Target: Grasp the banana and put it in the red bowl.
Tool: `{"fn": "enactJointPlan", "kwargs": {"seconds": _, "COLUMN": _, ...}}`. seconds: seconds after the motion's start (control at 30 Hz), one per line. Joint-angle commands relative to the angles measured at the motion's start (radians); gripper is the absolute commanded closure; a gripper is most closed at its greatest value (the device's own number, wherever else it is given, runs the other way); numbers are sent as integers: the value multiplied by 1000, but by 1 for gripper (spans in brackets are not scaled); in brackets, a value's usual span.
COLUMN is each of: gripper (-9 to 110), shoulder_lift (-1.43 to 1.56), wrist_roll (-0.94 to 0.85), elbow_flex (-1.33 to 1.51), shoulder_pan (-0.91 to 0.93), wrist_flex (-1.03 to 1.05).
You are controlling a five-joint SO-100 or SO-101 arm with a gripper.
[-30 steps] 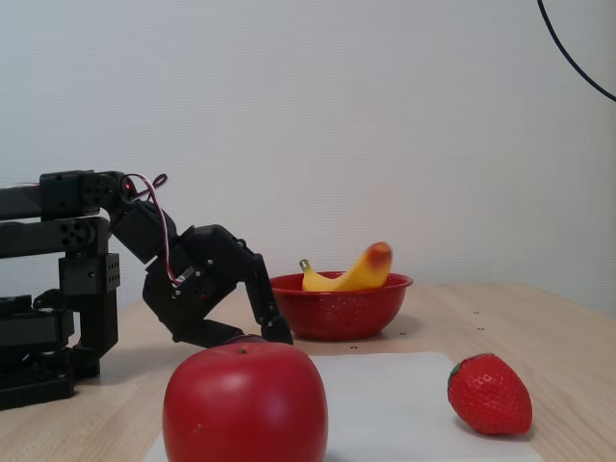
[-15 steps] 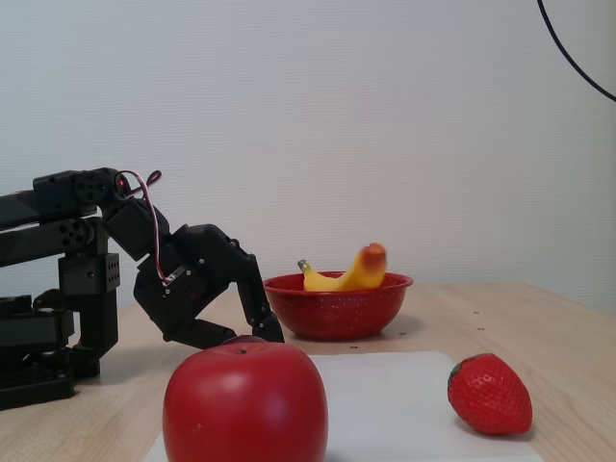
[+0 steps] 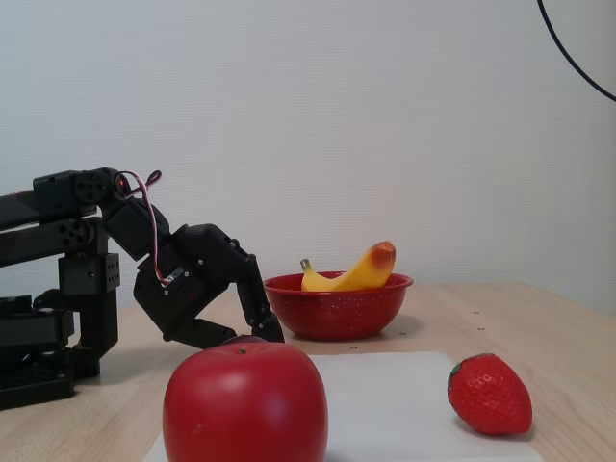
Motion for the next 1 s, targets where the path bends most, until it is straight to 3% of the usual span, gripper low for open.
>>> {"fn": "enactJointPlan", "kwargs": {"seconds": 0.0, "gripper": 101, "shoulder_lift": -9, "wrist_roll": 66, "elbow_flex": 5, "shoulder_pan": 11, "wrist_flex": 12}}
{"fn": "enactJointPlan", "kwargs": {"seconds": 0.97, "gripper": 101, "shoulder_lift": -9, "wrist_roll": 120, "elbow_flex": 5, "shoulder_pan": 9, "wrist_flex": 8}}
